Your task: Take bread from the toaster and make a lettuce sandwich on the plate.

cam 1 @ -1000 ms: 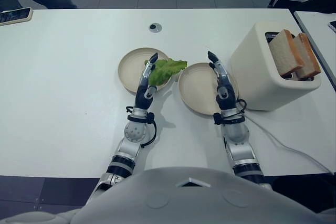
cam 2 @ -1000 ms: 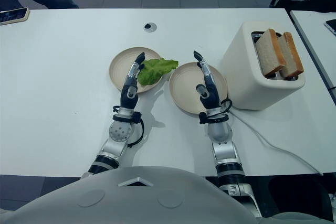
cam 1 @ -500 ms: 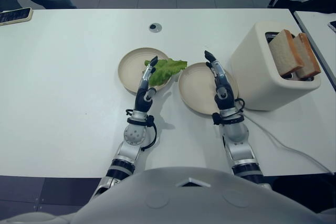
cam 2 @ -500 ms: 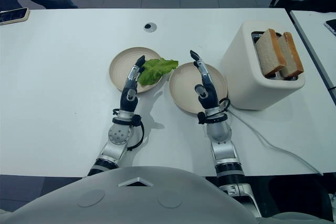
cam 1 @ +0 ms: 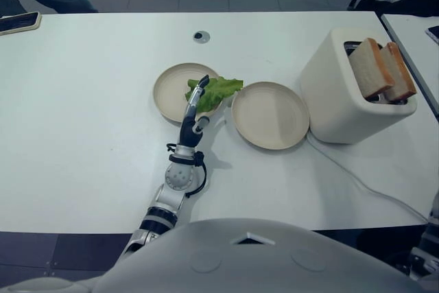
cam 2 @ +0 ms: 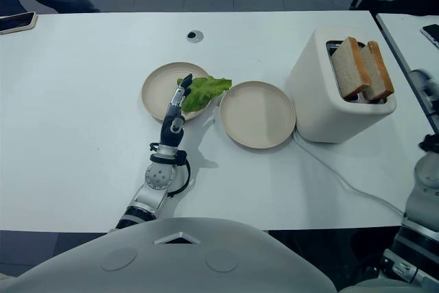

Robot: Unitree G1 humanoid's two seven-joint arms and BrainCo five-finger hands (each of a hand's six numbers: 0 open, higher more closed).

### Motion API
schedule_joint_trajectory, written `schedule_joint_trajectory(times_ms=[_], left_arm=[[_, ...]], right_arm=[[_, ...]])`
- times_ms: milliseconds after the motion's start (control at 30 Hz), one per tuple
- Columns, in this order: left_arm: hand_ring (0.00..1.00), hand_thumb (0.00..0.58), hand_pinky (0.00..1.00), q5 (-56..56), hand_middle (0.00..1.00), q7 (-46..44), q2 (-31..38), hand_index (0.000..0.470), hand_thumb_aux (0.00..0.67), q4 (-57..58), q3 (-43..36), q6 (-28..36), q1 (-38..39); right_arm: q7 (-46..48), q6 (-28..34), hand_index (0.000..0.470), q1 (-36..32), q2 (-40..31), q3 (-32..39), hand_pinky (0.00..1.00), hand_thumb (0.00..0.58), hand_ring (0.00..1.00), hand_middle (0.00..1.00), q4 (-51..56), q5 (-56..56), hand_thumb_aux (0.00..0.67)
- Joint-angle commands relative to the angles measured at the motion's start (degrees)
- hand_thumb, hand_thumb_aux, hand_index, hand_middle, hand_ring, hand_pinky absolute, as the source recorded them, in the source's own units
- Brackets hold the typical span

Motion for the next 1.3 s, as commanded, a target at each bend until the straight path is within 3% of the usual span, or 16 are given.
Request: schedule_joint_trajectory(times_ms=[33,167,200,233,267,300,333,367,700,833,900,967,1033,1100,1200,1300], left_arm=[[0.0,0.0,0.0,0.24,0.0,-0.05,-0.64,0.0,0.0,0.26,-0.42,0.24,-0.49],[0.0,0.0,0.0,0.1,0.0,-0.11,-0.48,0.0,0.0,-0.28,-0.4,0.13,-0.25],[0.0,0.0,0.0,0.08,0.0,-0.12,-0.47,0.0,0.0,-0.38,-0.4,0.11,-0.21],[0.0,0.0,0.0,0.07,0.0,-0.13,-0.46,0.0,0.0,-0.44,-0.39,0.08,-0.19],[0.0,0.0,0.0,0.05,0.0,-0.18,-0.47,0.0,0.0,-0.48,-0.44,0.05,-0.18],[0.0,0.0,0.0,0.05,0.0,-0.18,-0.47,0.0,0.0,-0.65,-0.46,0.06,-0.06],[0.0,0.0,0.0,0.02,0.0,-0.23,-0.47,0.0,0.0,-0.86,-0.48,0.06,0.1],[0.0,0.0,0.0,-0.03,0.0,-0.32,-0.44,0.0,0.0,-1.12,-0.52,0.09,0.28],[0.0,0.0,0.0,-0.11,0.0,-0.66,-0.22,0.0,0.0,-2.48,-0.4,0.45,1.45],[0.0,0.0,0.0,0.02,0.0,-0.48,-0.09,0.0,0.0,-2.62,-0.19,0.34,2.11],[0.0,0.0,0.0,0.01,0.0,-0.49,-0.09,0.0,0.0,-2.69,-0.16,0.37,2.28],[0.0,0.0,0.0,0.08,0.0,-0.43,-0.12,0.0,0.0,-2.71,-0.1,0.36,2.31],[0.0,0.0,0.0,0.32,0.0,-0.08,-0.05,0.0,0.0,-2.83,0.26,0.3,2.0],[0.0,0.0,0.0,0.71,0.0,0.74,0.4,0.0,0.0,-3.36,1.32,0.56,1.55],[0.0,0.0,0.0,4.0,0.0,3.24,1.9,0.0,0.0,-4.08,3.23,1.23,1.34],[0.0,0.0,0.0,6.22,0.0,4.85,3.55,0.0,0.0,-4.09,4.63,1.7,0.72]], right_arm=[[1.83,3.67,0.0,1.11,-2.5,4.65,0.0,0.0,0.0,0.0,4.08,-3.45,0.0],[1.8,8.46,0.0,-0.77,-5.42,5.5,0.0,0.0,0.0,0.0,7.28,-3.68,0.0],[1.77,9.16,0.182,-1.09,-6.34,5.94,0.0,0.363,0.0,0.0,7.6,-3.76,0.26],[1.5,9.61,0.354,-1.16,-7.03,6.27,0.0,0.545,0.0,0.0,7.6,-3.87,0.504],[1.2,9.82,0.47,-0.94,-7.52,6.41,0.05,0.58,0.05,0.05,7.47,-3.86,0.67],[0.92,9.74,0.47,-0.7,-7.93,6.61,0.35,0.58,0.35,0.35,7.22,-3.81,0.67],[0.25,9.53,0.47,-0.36,-8.13,6.69,0.8,0.58,0.8,0.8,6.46,-3.83,0.67],[-0.58,9.07,0.47,-0.01,-8.35,6.8,1.0,0.58,1.0,1.0,5.35,-3.82,0.67],[-15.51,3.91,0.47,-3.32,-2.51,7.33,1.0,0.58,1.0,1.0,-5.84,-2.12,0.67],[-26.46,-4.93,0.47,-3.78,1.82,2.21,1.0,0.58,1.0,1.0,-18.5,2.12,0.67],[-23.98,-9.92,0.47,-4.27,3.07,5.4,1.0,0.58,1.0,1.0,-23.78,9.01,0.67],[-16.83,-12.61,0.47,-5.33,4.38,13.44,1.0,0.58,1.0,1.0,-24.4,21.83,0.67],[-7.85,-11.64,0.47,-5.87,6.86,23.12,1.0,0.58,1.0,1.0,-20.73,33.67,0.67],[1.41,-8.66,0.47,-7.32,9.88,30.27,1.0,0.58,1.0,1.0,-9.01,40.01,0.67],[8.86,-7.33,0.47,-11.18,10.06,33.89,1.0,0.58,1.0,1.0,9.12,39.42,0.67],[11.06,-8.87,0.47,-11.78,9.1,34.51,1.0,0.58,1.0,1.0,17.08,36.73,0.67]])
